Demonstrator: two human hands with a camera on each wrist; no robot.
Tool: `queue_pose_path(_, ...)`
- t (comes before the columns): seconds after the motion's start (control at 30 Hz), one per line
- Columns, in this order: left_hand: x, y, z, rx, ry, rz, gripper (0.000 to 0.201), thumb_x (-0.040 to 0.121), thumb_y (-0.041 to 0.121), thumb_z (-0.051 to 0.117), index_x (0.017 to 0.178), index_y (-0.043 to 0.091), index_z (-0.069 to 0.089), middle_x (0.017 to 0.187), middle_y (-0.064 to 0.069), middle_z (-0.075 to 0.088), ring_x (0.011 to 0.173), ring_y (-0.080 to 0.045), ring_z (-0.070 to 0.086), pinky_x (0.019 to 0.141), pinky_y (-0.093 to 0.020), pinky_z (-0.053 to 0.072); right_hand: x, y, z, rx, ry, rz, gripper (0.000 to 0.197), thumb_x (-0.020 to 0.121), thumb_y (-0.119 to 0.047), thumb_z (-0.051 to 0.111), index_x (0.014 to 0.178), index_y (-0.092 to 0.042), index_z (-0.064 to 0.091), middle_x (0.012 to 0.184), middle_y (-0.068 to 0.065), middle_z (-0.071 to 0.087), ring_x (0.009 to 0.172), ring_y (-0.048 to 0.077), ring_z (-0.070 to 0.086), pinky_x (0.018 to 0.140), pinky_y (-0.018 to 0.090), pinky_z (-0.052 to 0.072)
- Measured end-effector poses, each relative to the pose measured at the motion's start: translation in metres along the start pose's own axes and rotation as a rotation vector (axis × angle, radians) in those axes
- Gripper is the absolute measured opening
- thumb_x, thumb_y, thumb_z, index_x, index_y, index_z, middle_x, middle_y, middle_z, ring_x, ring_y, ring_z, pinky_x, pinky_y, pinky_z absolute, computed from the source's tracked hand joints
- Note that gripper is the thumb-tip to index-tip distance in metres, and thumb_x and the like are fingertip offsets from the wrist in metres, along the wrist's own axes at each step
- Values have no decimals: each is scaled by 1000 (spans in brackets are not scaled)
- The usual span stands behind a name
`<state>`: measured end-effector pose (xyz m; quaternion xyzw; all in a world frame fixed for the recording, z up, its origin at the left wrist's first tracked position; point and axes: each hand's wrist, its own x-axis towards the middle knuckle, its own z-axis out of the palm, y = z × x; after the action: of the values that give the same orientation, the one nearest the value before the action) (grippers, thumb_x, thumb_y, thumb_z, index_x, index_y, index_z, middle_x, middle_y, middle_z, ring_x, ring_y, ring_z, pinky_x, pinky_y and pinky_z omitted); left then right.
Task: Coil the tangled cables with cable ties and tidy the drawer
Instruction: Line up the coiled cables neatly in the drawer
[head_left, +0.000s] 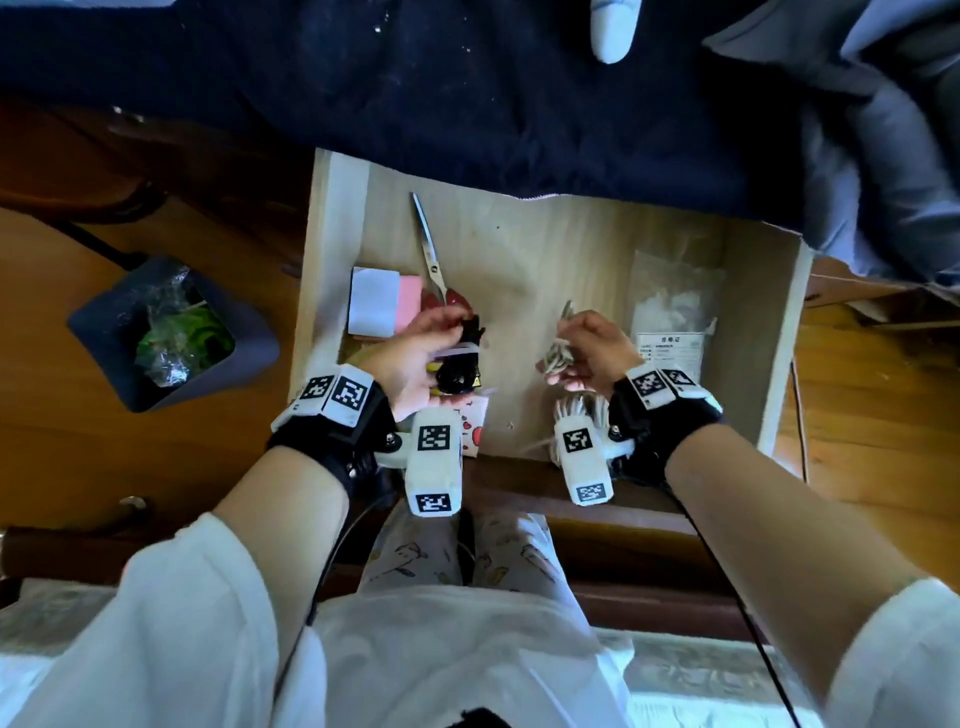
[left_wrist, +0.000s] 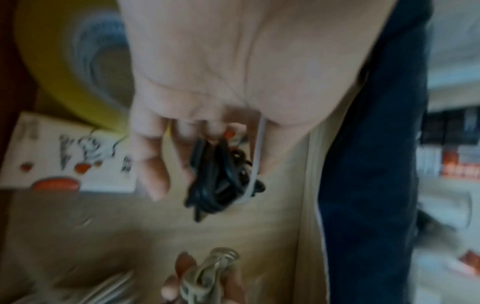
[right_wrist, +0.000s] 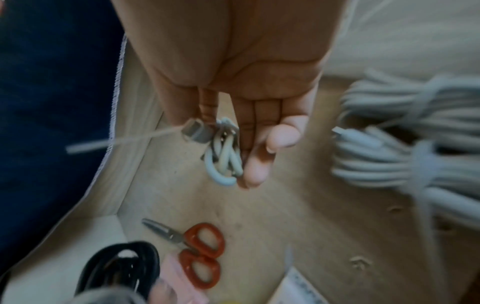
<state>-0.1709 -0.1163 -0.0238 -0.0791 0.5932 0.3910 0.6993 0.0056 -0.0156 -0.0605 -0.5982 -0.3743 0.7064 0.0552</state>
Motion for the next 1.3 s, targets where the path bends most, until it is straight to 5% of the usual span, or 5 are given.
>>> queue_pose_path(0.2,21,-24,37,253,-21,91,39,93,-11,40,120,17,42,79,-6,46,42,1,53,43,-19,48,-22,22,-26,-249,43,-1,27,84,10,53,90,-14,41,92,13,56,60,16,53,43,19,45)
queue_pose_path(0.4,39,-35,32,614,-16,65,56,92,-6,50,142,15,38,142,-16,45,127,-45,41,103,-46,42,-21,33,-25,-440,-175,29,101,73,17,62,144,-38,16,147,13,30,92,28,60,57,30,56)
queue_pose_path(0.63,61,-47,27,744,10,-40,44,91,-5,54,131,11,50,136,-12,45,112,-32,56,58,-23,56,-9,34,-12,-707,-165,21,74,71,-2,75,129,-22,35,116,14,57,85,31,61,65,39,56)
queue_pose_path(0.77,63,-47,24,743,27,-40,48,84,-4,65,129,6,51,89,-9,60,56,-13,56,38,-17,43,-8,35,-10,-669,-161,79,44,74,-4,74,104,-19,46,89,9,58,70,34,66,65,46,58)
queue_pose_path(1.3,75,-45,21,721,74,-89,59,86,-7,61,139,-2,37,76,-12,56,46,-11,58,45,-17,51,16,31,-2,-886,-121,89,18,79,-11,65,69,-18,52,86,17,70,78,31,68,56,28,53)
